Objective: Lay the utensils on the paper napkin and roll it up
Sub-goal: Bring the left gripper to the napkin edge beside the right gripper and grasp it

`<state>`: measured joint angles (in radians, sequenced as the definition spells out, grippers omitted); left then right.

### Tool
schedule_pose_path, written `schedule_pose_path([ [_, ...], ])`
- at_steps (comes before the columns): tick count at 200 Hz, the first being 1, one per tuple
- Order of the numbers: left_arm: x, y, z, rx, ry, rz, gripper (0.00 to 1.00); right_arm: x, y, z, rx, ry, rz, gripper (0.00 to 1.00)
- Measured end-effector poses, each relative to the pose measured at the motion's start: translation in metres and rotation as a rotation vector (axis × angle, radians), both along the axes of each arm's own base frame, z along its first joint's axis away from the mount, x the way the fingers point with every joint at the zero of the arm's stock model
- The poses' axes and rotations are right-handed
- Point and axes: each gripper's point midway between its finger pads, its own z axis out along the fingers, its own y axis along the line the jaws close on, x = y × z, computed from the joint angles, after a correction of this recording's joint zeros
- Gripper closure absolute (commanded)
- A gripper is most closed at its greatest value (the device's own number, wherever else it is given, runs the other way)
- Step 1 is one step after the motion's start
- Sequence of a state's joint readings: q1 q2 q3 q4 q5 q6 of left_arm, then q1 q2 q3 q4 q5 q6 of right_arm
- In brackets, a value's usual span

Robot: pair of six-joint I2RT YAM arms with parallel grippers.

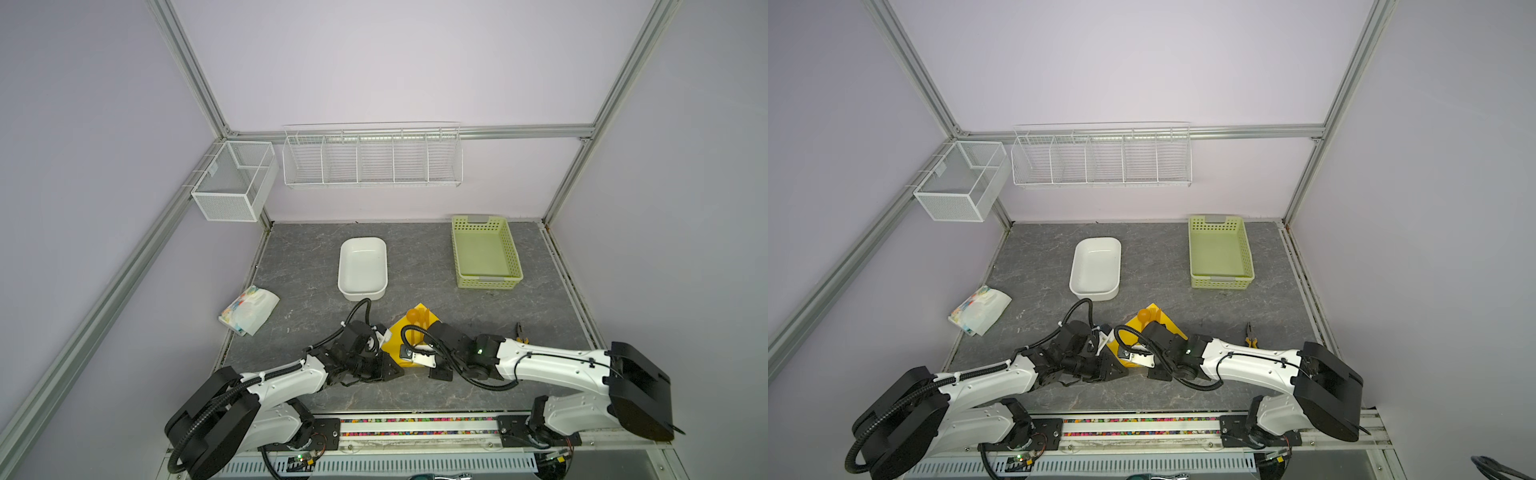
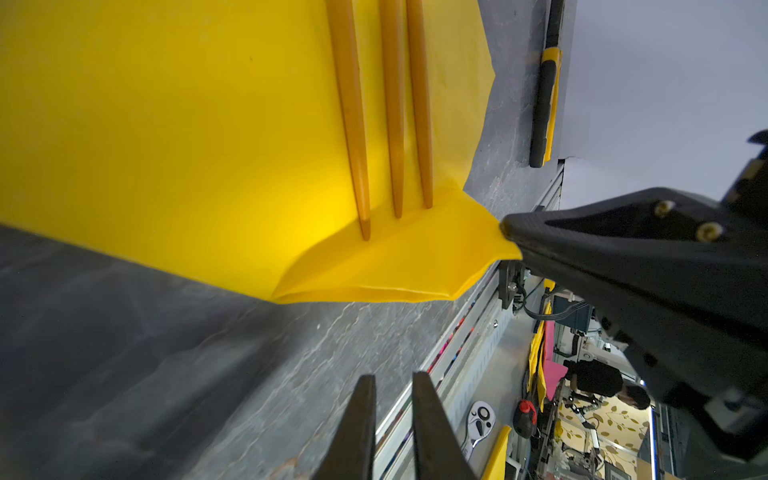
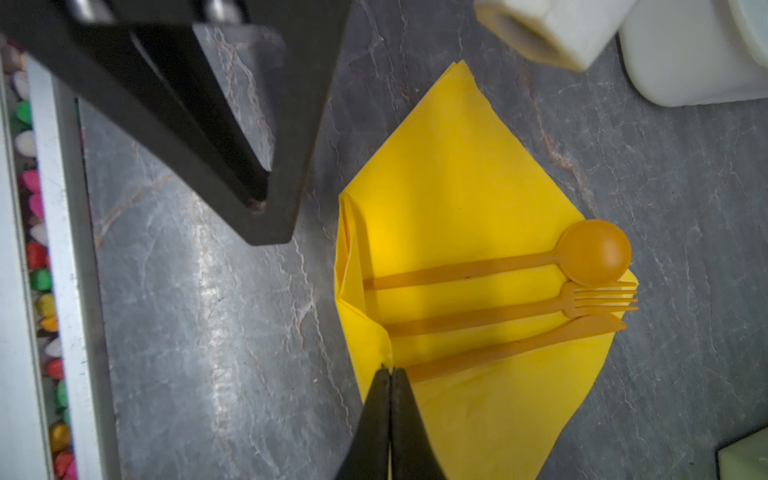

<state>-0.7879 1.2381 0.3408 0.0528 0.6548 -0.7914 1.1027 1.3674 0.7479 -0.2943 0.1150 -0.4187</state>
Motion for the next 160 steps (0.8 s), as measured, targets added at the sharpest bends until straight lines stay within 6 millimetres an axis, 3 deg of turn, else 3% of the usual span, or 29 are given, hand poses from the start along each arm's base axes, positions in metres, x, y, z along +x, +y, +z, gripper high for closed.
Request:
schedule_pose_path([
  [44,-0.004,-0.010,-0.014,0.009,0.051,-0.026,0.84,0.000,0.000,-0.001,-0.002,0.001,-0.002,0.93],
  [138,0.017,-0.026,-0.001,-0.027,-0.004,0.002,0.84,0.002,0.001,0.001,0.006,0.005,-0.016,0.92],
  [160,0.018,-0.027,-0.002,-0.023,-0.005,0.005,0.84,0.002,0.001,0.002,0.008,0.007,-0.022,0.84],
])
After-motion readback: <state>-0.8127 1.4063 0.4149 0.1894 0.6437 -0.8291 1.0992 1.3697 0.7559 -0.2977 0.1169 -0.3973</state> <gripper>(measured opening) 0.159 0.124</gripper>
